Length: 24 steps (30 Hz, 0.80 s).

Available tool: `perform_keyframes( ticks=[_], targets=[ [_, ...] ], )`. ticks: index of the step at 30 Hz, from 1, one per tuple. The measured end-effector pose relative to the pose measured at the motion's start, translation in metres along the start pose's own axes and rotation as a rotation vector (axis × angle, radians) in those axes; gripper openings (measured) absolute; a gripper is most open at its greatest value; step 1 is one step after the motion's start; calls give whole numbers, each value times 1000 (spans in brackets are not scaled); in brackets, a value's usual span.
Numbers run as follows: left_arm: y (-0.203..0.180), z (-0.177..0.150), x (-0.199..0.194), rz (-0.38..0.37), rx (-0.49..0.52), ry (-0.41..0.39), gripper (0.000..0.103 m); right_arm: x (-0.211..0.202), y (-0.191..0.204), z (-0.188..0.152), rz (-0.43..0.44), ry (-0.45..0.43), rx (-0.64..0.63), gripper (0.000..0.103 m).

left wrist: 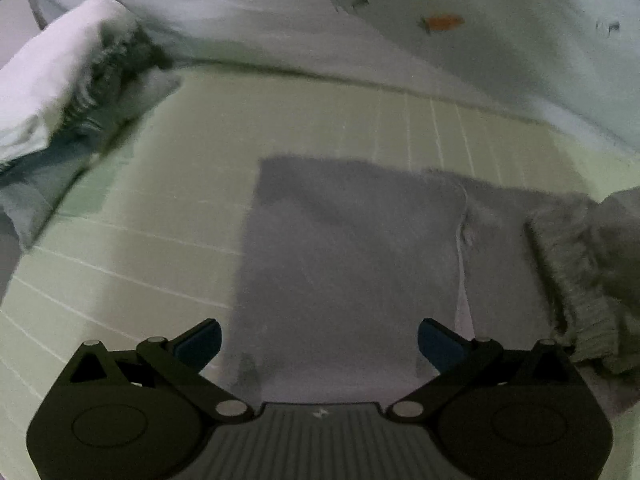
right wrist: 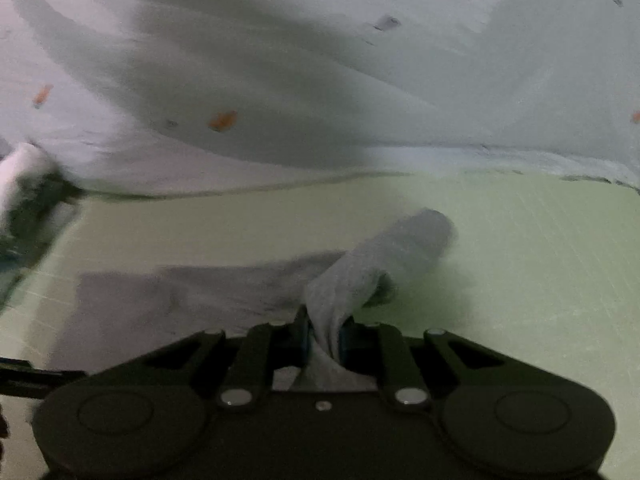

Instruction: Fold clothes

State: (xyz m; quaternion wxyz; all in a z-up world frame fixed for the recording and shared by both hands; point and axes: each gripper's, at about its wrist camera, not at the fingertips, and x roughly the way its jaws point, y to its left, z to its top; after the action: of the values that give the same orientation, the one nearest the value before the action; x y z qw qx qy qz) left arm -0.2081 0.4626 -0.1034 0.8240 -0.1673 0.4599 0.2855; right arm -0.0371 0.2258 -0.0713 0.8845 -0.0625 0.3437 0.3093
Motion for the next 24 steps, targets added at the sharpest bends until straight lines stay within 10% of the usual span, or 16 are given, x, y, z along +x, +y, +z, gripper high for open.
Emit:
perform_keyframes(
  ticks=[10, 14, 24],
  targets=[
    [103, -30, -23, 51, -85, 8, 103, 44, 186, -29, 276, 51, -116, 15],
    [129, -40, -27, 67, -112, 12, 103, 82, 219, -67, 234, 160, -116, 21],
    [128, -19, -23, -27, -100, -32, 103, 21, 170, -51, 262, 61, 57, 81]
  ],
)
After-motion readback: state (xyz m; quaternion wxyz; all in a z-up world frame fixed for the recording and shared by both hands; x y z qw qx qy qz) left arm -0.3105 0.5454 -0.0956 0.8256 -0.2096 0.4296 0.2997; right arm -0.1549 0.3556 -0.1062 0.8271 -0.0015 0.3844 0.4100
